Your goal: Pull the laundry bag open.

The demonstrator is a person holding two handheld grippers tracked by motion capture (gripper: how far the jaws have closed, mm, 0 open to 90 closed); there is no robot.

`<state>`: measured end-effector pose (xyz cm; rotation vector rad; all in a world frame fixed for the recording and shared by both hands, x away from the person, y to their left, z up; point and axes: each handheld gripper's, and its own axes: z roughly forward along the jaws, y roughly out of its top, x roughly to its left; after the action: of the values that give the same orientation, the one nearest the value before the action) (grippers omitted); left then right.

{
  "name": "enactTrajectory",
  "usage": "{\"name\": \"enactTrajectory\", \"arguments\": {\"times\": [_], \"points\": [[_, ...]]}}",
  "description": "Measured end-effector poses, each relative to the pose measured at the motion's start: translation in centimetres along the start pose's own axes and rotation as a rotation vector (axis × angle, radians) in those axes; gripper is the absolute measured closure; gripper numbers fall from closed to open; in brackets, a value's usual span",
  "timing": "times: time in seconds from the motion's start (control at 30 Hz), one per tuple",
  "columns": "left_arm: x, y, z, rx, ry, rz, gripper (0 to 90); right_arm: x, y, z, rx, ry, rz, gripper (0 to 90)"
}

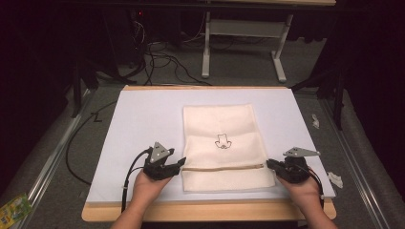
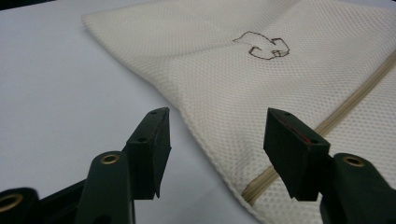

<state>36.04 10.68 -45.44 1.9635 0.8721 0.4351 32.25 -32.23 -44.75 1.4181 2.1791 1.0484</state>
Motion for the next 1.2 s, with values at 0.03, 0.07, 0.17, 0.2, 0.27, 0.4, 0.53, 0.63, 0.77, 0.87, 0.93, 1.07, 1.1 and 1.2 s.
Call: {"name": "enactTrajectory", "arguments": {"times": [0.03, 0.07, 0.17, 0.2, 0.27, 0.4, 0.53, 0.63, 0.77, 0.87, 0.93, 1.07, 1.1, 1.2], "points": [[0.0, 0.0, 0.0, 0.000, 0.000, 0.000, 42.0, 0.0, 0.0, 0.0, 0.000, 0.000, 0.000, 85.8], [-0.4, 0.1, 0.0, 0.004, -0.002, 0.013, 42.0, 0.1, 0.1, -0.3, -0.014, 0.006, 0.000, 85.9], [-1.5, 0.5, 0.4, 0.017, -0.033, 0.031, 40.1, 0.1, 0.3, -0.6, -0.025, 0.013, -0.003, 85.8], [-2.1, 0.7, 0.7, 0.028, -0.051, 0.030, 38.3, 0.0, 0.3, -0.7, -0.031, 0.027, 0.001, 85.9], [-2.8, 0.9, 1.0, 0.037, -0.073, 0.033, 36.2, 0.0, 0.3, -0.8, -0.033, 0.036, 0.005, 85.8], [-5.0, 1.7, 1.9, 0.022, -0.159, 0.026, 39.0, 0.0, 0.4, -0.8, -0.037, 0.037, -0.004, 85.8], [-6.4, 2.3, 2.6, 0.011, -0.214, 0.022, 40.5, -0.1, 0.4, -0.9, -0.043, 0.048, -0.013, 85.8], [-8.0, 2.8, 3.6, 0.000, -0.238, 0.048, 42.9, -0.2, 0.4, -0.9, -0.055, 0.056, -0.001, 85.8], [-9.6, 3.2, 5.4, 0.022, -0.256, 0.068, 44.3, -0.1, 0.4, -1.0, -0.063, 0.055, -0.006, 85.8], [-10.4, 3.5, 6.9, 0.032, -0.289, 0.056, 46.5, 0.1, 0.5, -1.3, -0.075, 0.069, -0.003, 85.7], [-11.3, 4.0, 8.1, 0.034, -0.310, 0.045, 47.9, 0.2, 0.5, -1.3, -0.078, 0.070, -0.004, 85.7], [-12.1, 4.4, 9.1, 0.050, -0.325, 0.036, 52.0, 0.2, 0.6, -1.3, -0.084, 0.073, -0.012, 85.7], [-12.6, 4.7, 9.8, 0.064, -0.351, 0.022, 56.3, 0.2, 0.6, -1.3, -0.087, 0.075, -0.015, 85.7], [-13.3, 5.1, 10.5, 0.079, -0.354, 0.033, 59.4, 0.2, 0.6, -1.3, -0.089, 0.079, -0.014, 85.7]]}}
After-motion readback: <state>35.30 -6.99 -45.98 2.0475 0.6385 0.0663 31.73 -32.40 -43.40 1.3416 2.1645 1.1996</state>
